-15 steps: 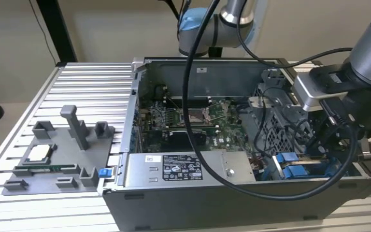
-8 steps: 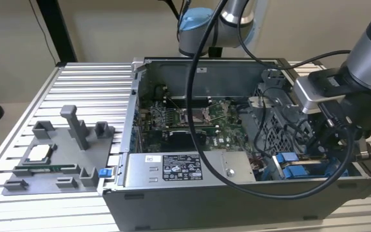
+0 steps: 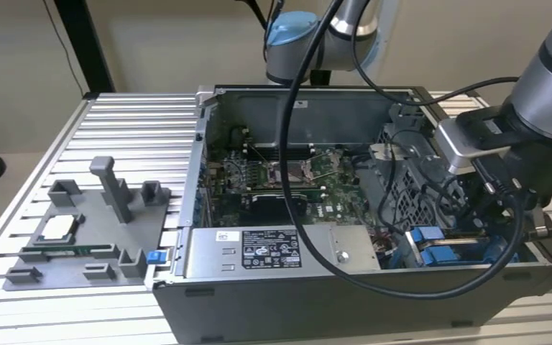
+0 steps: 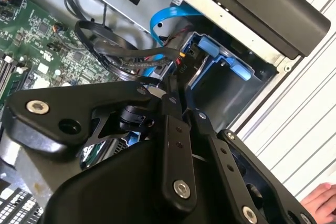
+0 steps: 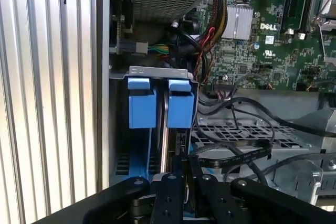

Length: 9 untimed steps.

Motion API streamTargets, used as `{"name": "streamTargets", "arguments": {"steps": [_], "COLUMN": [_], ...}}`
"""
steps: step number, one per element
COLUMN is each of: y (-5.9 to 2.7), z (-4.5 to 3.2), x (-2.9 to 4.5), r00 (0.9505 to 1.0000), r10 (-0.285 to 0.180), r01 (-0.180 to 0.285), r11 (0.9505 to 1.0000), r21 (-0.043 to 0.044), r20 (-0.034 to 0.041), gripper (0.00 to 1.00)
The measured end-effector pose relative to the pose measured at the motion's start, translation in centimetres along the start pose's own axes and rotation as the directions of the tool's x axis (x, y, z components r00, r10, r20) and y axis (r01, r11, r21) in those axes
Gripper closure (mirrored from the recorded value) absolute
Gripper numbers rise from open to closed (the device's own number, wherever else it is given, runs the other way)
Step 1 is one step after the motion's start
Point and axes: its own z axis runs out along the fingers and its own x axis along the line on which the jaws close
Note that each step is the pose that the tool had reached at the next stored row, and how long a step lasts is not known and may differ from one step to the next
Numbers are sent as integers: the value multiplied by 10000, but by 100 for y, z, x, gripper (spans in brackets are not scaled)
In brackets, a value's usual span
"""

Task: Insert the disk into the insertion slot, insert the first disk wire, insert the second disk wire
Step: 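Insert the second disk wire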

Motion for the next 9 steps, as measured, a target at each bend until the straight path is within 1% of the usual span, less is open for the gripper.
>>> {"name": "streamTargets", "arguments": {"steps": [9], "y": [6], "z": [17], "x": [0], "r00": [10000], "r10": [16], "r01": [-16], "r11": [10000], "r21": [7], "r20": [-1], "gripper": [100]}}
